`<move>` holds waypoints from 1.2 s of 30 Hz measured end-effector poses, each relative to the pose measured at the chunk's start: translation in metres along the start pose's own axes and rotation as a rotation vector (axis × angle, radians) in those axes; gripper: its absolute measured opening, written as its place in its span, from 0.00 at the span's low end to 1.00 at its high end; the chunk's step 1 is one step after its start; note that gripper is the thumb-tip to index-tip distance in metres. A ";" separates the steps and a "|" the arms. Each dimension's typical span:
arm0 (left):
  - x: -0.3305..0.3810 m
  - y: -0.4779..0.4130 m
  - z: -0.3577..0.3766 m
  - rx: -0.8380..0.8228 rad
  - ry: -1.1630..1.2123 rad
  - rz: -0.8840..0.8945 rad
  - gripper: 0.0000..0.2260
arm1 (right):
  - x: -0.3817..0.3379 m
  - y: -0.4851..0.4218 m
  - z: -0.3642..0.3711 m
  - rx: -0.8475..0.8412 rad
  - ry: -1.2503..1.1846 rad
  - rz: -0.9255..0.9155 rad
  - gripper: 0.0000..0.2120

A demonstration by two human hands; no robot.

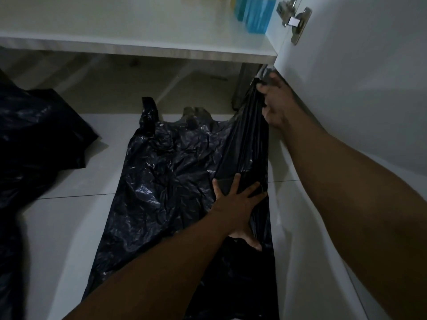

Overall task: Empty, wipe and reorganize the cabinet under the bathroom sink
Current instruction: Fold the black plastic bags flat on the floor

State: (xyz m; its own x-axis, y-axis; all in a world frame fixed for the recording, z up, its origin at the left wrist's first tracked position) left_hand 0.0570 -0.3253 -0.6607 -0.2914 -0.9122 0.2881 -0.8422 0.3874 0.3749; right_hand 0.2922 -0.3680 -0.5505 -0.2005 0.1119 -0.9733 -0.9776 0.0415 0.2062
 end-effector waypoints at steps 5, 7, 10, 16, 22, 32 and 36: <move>0.000 -0.001 0.000 -0.008 -0.013 0.000 0.62 | -0.003 -0.002 0.005 -0.067 0.508 -0.110 0.21; 0.001 -0.002 0.000 -0.022 -0.019 -0.015 0.63 | -0.010 0.000 0.000 -0.019 0.830 -0.254 0.21; 0.008 -0.002 -0.007 0.026 -0.091 0.014 0.63 | -0.007 0.016 -0.015 0.057 0.979 -0.226 0.26; 0.026 0.002 -0.021 0.162 -0.191 0.148 0.55 | 0.051 0.054 -0.025 -0.223 1.020 0.278 0.23; 0.031 0.006 -0.014 0.122 -0.161 0.173 0.53 | 0.046 0.048 -0.043 0.031 0.533 0.136 0.11; 0.000 0.023 -0.022 0.248 0.206 0.147 0.53 | 0.064 0.049 -0.048 -0.006 0.505 0.187 0.31; -0.015 0.027 -0.044 0.430 0.241 0.129 0.47 | 0.056 0.044 -0.060 0.106 0.724 0.080 0.28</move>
State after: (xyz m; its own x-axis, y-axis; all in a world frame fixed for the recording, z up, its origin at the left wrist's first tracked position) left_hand 0.0586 -0.2956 -0.6158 -0.3356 -0.7841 0.5221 -0.9315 0.3588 -0.0598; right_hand 0.2340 -0.4199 -0.6020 -0.2983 -0.5639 -0.7701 -0.9543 0.1608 0.2520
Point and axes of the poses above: each hand's wrist, its own y-axis away from the middle knuckle, its own z-axis out of the palm, x = y × z, the point moved 9 cm from there along -y, towards the middle knuckle, and after that the axes turned 4 degrees about -z, right-handed, at the moved point
